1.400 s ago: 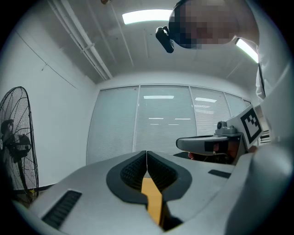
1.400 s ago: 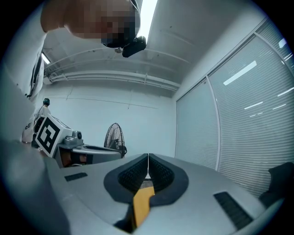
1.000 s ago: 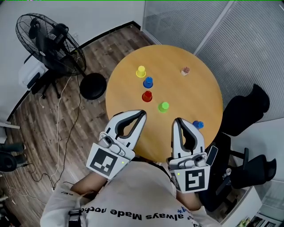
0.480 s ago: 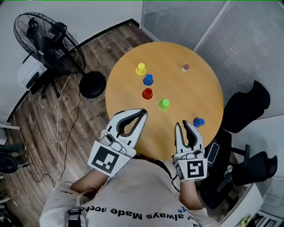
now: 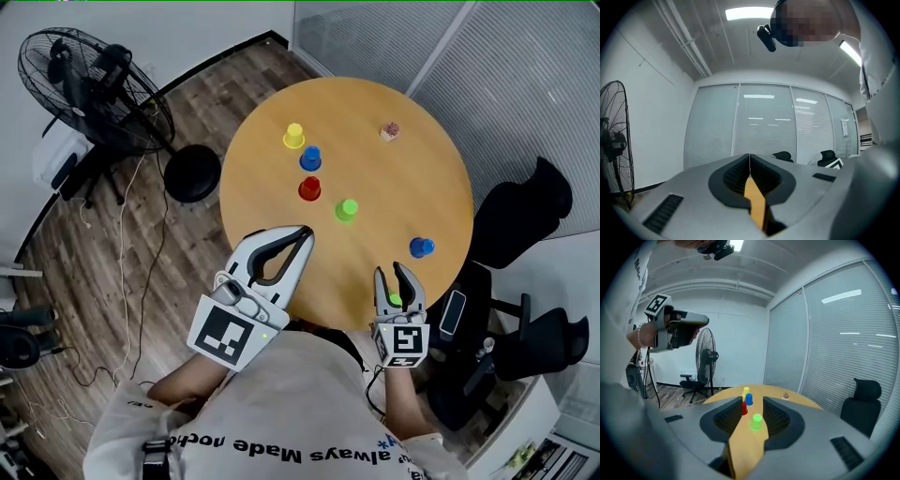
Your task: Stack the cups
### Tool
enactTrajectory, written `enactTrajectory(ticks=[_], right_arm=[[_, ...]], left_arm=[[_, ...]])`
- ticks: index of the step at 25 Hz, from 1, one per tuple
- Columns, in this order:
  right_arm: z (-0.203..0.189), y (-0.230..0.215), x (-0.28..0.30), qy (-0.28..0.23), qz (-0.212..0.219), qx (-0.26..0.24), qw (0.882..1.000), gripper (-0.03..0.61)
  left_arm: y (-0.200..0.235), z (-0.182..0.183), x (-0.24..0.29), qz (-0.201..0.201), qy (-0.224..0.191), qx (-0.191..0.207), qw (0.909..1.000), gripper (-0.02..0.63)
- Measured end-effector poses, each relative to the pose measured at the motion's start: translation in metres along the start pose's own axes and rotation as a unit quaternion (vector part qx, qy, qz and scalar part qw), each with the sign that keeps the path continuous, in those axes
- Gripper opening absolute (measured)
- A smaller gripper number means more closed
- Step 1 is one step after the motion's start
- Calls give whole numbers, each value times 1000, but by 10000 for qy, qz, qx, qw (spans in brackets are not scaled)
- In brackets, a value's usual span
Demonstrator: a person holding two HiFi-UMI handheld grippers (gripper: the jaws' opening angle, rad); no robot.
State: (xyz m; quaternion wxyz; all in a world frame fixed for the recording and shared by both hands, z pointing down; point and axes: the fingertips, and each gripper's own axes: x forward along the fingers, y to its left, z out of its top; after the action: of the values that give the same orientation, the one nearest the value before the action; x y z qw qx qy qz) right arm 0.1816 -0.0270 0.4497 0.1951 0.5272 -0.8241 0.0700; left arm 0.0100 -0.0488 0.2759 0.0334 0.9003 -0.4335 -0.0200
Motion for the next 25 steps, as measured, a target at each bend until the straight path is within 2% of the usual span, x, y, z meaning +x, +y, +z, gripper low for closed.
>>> enactTrajectory(ticks=[6,13,21,25], right_arm=[[-76,-12,5,763,-150,1,9970,181],[-157,-37,-4,1436,-524,180,9881,238],[-236,-57,-12,2172,-677,516,9724,278],[-262,-64,-12,2471,-782,660,9636,285]], left_arm=[[2,-5,0,-27,62,-21,10000,25],[1,-7,2,-92,51,-37,9999,25],[-9,-9,7,-187,76,-86,9998,25],[-10,-9,6,-214,89,-103,9997,25]])
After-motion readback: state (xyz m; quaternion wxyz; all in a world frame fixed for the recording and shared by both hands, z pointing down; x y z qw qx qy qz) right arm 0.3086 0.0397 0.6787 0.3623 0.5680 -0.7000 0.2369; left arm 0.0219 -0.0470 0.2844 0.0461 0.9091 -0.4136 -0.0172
